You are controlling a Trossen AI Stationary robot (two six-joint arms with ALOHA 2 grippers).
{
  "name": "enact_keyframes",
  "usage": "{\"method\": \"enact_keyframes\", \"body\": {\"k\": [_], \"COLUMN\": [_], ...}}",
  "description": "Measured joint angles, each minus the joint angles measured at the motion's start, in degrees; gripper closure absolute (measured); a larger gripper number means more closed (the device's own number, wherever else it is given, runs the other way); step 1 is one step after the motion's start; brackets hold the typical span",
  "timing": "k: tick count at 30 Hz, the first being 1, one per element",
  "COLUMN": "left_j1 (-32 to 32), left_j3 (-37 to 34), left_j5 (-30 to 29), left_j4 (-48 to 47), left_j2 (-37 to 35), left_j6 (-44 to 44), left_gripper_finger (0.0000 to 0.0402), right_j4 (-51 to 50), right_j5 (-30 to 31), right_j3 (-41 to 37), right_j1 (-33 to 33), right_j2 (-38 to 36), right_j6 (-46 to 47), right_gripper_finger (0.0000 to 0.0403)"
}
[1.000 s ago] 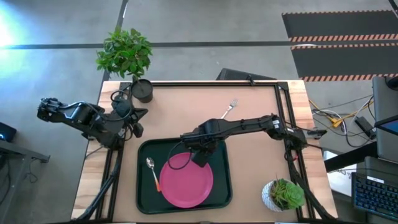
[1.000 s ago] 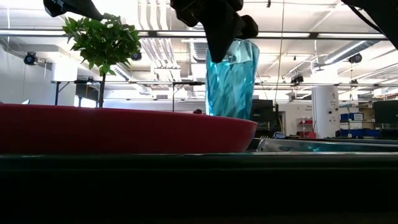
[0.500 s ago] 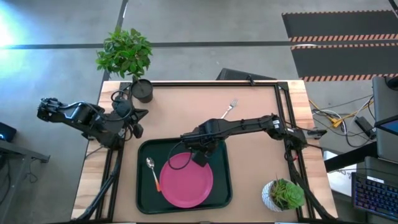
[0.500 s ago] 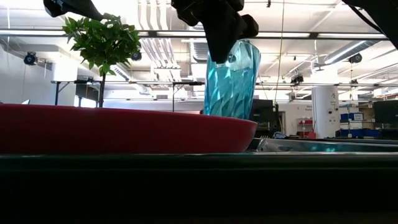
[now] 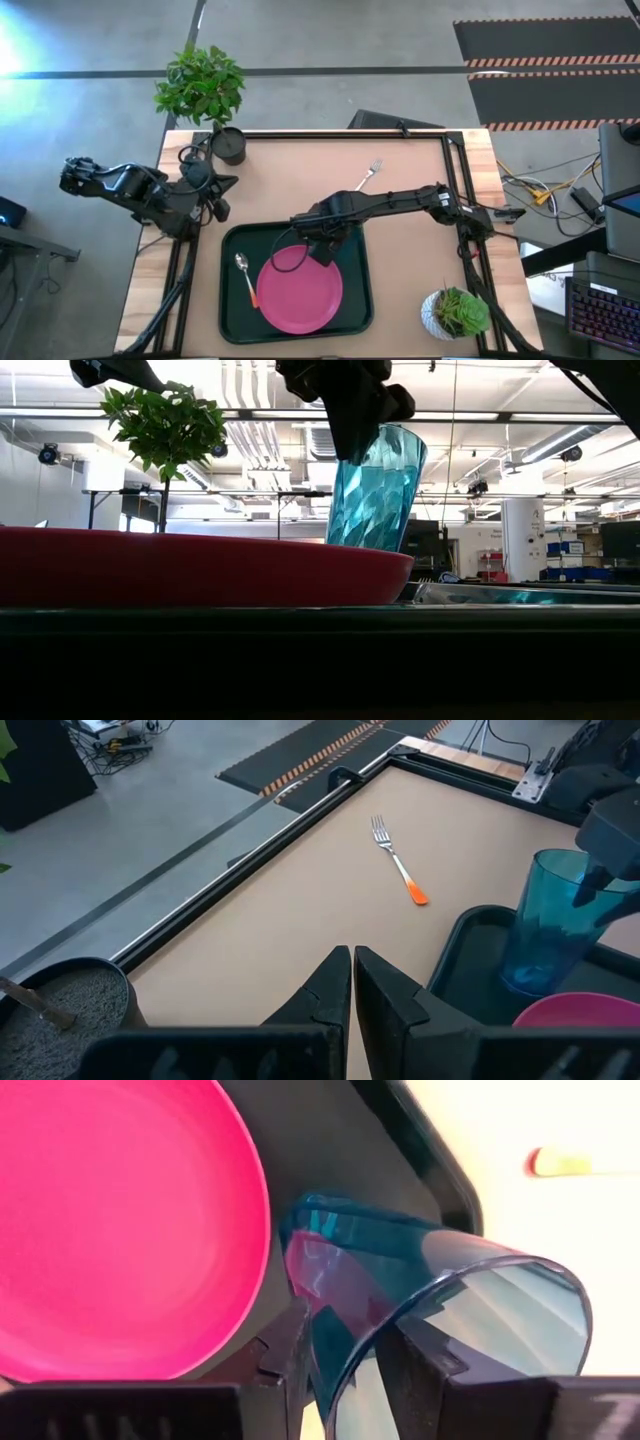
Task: Pick and place plate/cup/fork/spoon on tray
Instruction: Put the blue cup into the black tray
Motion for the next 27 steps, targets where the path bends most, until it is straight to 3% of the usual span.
{"method": "enact_keyframes", "body": {"k": [5, 14, 20, 27], "left_j1": [0.0, 0.0, 0.0, 0.0], "left_j3": [0.0, 0.0, 0.0, 0.0], "left_j5": [0.0, 0.0, 0.0, 0.0], "left_j4": [0.0, 0.0, 0.2, 0.3], "left_j2": [-0.2, -0.4, -0.5, -0.4], "left_j6": [0.0, 0.0, 1.0, 1.0], "left_gripper_finger": [0.0402, 0.0402, 0.0402, 0.0402], "right_j4": [-0.3, -0.3, 0.1, 0.7], "right_j5": [2.1, -1.4, -2.3, -2.3], "right_j3": [-1.2, -5.7, -5.8, -3.9], "right_j1": [-0.2, -0.3, -0.3, -0.3], "right_j2": [0.0, 0.0, 0.0, 0.0], "right_j6": [0.7, 1.1, 1.1, 1.0], "right_gripper_finger": [0.0323, 0.0391, 0.0389, 0.0349]}}
